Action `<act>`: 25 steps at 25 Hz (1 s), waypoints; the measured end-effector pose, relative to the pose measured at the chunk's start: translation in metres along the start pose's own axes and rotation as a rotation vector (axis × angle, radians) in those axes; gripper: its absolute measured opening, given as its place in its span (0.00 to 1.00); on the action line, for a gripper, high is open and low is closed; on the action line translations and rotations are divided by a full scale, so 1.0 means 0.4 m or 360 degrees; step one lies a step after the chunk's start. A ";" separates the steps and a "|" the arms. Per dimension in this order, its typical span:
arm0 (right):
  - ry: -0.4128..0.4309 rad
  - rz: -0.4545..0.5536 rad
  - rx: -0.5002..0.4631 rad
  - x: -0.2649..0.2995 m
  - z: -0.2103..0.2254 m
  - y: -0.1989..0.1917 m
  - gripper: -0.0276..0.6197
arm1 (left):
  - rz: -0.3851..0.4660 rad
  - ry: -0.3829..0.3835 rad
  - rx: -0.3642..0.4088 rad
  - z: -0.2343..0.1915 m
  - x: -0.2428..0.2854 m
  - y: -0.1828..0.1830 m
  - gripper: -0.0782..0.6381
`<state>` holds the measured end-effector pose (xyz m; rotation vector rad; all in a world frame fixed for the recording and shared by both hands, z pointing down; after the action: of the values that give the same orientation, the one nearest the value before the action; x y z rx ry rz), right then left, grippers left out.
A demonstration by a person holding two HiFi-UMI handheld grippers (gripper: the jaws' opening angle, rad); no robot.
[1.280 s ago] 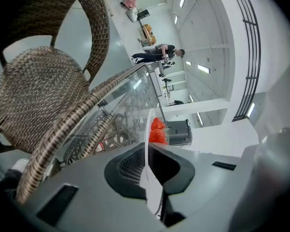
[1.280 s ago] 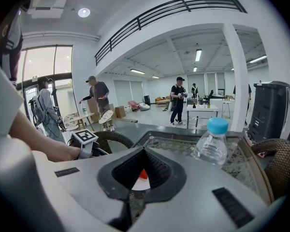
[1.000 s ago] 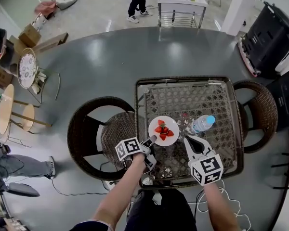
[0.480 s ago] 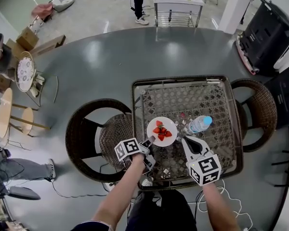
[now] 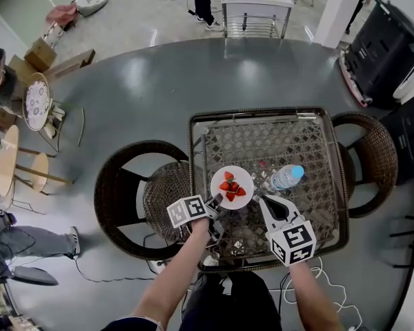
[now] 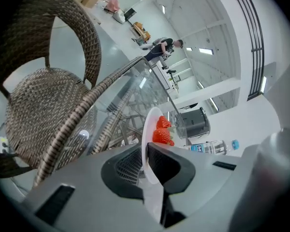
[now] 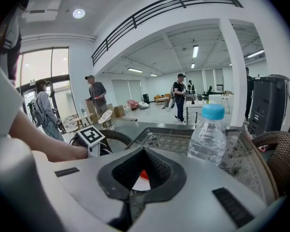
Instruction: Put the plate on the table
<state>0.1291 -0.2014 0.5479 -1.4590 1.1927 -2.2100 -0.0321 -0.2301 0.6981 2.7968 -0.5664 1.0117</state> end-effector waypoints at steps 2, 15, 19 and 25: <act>0.0003 -0.0003 0.0002 -0.002 0.002 -0.002 0.05 | 0.0014 0.0041 0.0028 0.002 0.001 0.001 0.14; 0.0019 -0.0010 0.0026 -0.006 0.004 -0.019 0.05 | 0.0057 0.0348 0.0209 -0.008 0.004 -0.003 0.21; 0.0029 -0.0008 0.0031 -0.005 0.002 -0.025 0.05 | 0.0074 0.0444 0.0281 -0.008 0.004 -0.004 0.23; 0.0043 -0.0006 0.0035 -0.005 0.002 -0.030 0.05 | 0.0109 0.0596 0.0466 -0.008 0.001 -0.004 0.24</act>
<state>0.1334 -0.1929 0.5557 -1.4285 1.1710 -2.2452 -0.0331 -0.2280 0.7008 2.7219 -0.5006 1.7066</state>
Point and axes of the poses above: the fingertips, and each gripper's own axes: x forward along the fingers, z to its right, y out of its top, the point moved 3 cm from there along -x, backward along the fingers, and after that the axes turned 11 degrees about -z, right-handed, at the moved point
